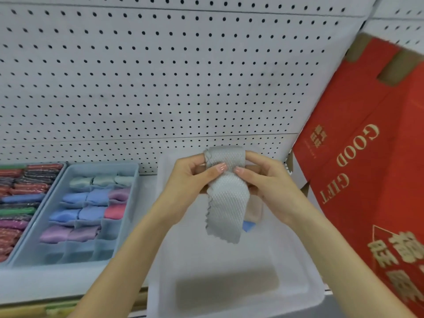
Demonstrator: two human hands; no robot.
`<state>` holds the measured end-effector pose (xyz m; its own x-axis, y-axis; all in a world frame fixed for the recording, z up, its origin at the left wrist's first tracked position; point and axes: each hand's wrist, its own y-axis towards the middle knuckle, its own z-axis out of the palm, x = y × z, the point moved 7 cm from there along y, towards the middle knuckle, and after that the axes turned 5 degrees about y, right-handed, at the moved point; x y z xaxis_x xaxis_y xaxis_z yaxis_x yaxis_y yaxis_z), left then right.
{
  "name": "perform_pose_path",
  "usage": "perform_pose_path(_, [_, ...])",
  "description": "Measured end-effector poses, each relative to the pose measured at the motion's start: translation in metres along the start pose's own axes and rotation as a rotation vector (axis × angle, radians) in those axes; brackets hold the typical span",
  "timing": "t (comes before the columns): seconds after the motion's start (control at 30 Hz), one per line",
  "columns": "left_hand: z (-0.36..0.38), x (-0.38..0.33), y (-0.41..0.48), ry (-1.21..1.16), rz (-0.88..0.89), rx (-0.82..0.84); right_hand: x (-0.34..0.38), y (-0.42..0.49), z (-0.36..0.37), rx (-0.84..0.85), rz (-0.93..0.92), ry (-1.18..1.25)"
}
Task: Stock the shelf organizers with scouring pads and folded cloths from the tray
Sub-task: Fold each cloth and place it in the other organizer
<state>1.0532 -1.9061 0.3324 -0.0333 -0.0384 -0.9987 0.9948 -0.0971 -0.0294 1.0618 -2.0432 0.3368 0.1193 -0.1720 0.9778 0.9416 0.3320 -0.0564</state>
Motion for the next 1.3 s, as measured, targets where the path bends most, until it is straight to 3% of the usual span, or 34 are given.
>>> perform_pose_path(0.13, [-0.009,-0.043,0.005,-0.011,0.193,0.092,0.031,0.005,-0.001,-0.065,-0.261,0.063])
perform_pose_path(0.3, [-0.010,-0.117,-0.008,0.425,0.633,0.128,0.109,-0.012,0.019,0.140,-0.747,-0.543])
perform_pose_path(0.37, [-0.010,-0.127,-0.009,0.483,0.686,0.104,0.120,-0.012,0.022,0.118,-0.813,-0.686])
perform_pose_path(0.47, [-0.009,-0.129,-0.007,0.450,0.679,0.044,0.119,-0.012,0.024,0.079,-0.820,-0.680])
perform_pose_path(0.63, [-0.002,-0.122,-0.005,0.253,0.570,0.013,0.112,-0.004,0.021,-0.010,-0.723,-0.396])
perform_pose_path(0.77, [0.004,-0.089,0.002,-0.011,0.249,0.082,0.109,0.004,0.014,-0.091,-0.628,-0.128])
perform_pose_path(0.97, [0.022,-0.051,-0.001,-0.045,0.093,0.154,0.102,0.008,0.008,-0.176,-0.563,-0.182])
perform_pose_path(1.07, [0.016,-0.044,0.001,-0.015,0.096,0.060,0.073,0.012,0.000,-0.213,-0.271,-0.160])
perform_pose_path(1.2, [0.013,-0.030,0.003,-0.054,0.054,-0.068,0.018,0.001,0.001,-0.122,0.111,-0.095])
perform_pose_path(1.3, [0.014,-0.013,0.004,-0.065,-0.013,-0.143,0.011,-0.006,-0.013,-0.301,-0.001,-0.208])
